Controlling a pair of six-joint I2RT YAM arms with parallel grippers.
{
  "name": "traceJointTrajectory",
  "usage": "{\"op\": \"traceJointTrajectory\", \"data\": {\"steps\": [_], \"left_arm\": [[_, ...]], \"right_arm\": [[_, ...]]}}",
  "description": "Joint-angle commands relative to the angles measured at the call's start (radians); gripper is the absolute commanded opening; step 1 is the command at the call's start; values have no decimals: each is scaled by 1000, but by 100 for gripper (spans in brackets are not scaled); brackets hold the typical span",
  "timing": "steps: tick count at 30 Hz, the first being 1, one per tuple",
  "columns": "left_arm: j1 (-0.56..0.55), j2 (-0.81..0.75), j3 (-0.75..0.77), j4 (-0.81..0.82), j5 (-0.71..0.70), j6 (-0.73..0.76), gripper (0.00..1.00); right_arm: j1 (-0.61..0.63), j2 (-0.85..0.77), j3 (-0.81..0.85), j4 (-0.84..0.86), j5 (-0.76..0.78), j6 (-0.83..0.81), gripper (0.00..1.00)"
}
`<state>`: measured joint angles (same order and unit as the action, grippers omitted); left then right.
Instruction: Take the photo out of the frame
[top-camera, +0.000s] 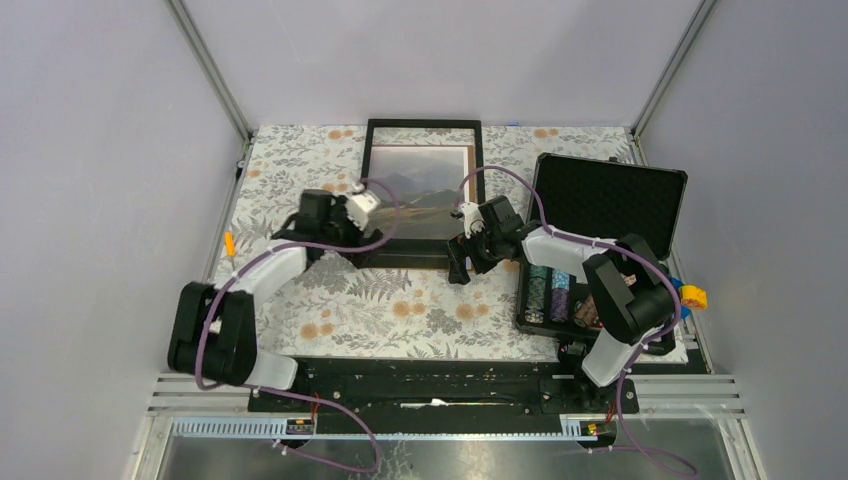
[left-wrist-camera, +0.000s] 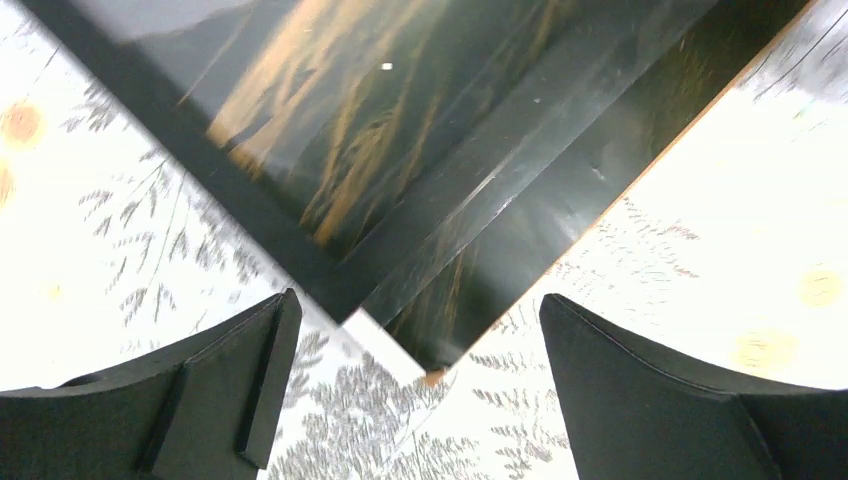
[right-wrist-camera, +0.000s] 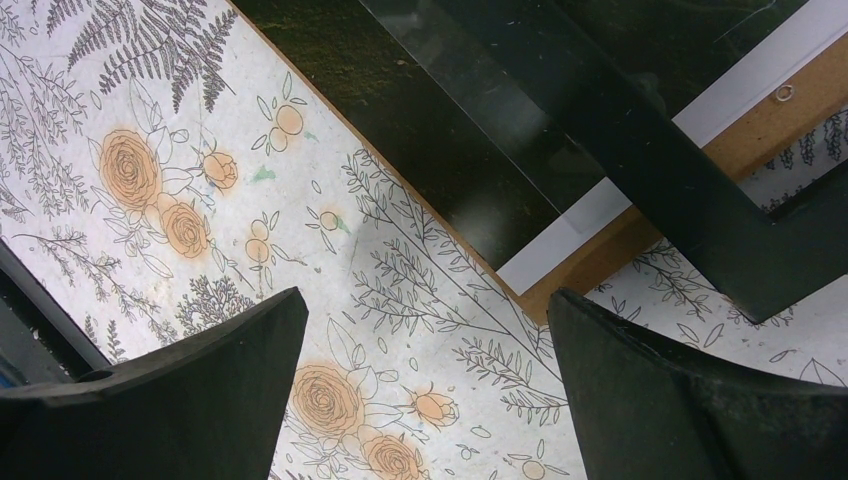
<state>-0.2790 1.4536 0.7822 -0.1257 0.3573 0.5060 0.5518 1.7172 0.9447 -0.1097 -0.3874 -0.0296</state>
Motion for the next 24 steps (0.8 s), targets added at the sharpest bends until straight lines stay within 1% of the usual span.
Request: {"op": "traceJointTrajectory", "data": {"steps": [1,3,5,8,10,13,14,16,19,24], "left_arm": [[170,-127,33,-125,306,-289,94],[244,-152,2,-130,377,-380,90],[298,-163,-41,-115,415,-467,84],[362,-136,-91,-86,455,-579,76],[407,-92,-108,-60,486,-636,70],[478,12,-110,-48,513,-691,56],[492,49,-115,-40,540,-695,52],[499,130,-113,-36,546,-685,44],[498,230,-102,-16,562,-695,40],[498,281,-122,103,562,-766,39]], "right_arm": [[16,40,7,-77,-8,-15,98],[17,41,8,-77,-15,-15,98],[17,42,11,-78,-20,-13,98],[22,46,18,-82,-25,-13,98],[28,50,23,-83,-24,-13,98],[34,51,26,-88,-19,-13,99],[35,50,28,-89,-18,-15,98],[34,48,27,-90,-15,-16,98],[34,37,21,-94,-8,-19,98],[35,27,14,-93,-1,-24,98]]}}
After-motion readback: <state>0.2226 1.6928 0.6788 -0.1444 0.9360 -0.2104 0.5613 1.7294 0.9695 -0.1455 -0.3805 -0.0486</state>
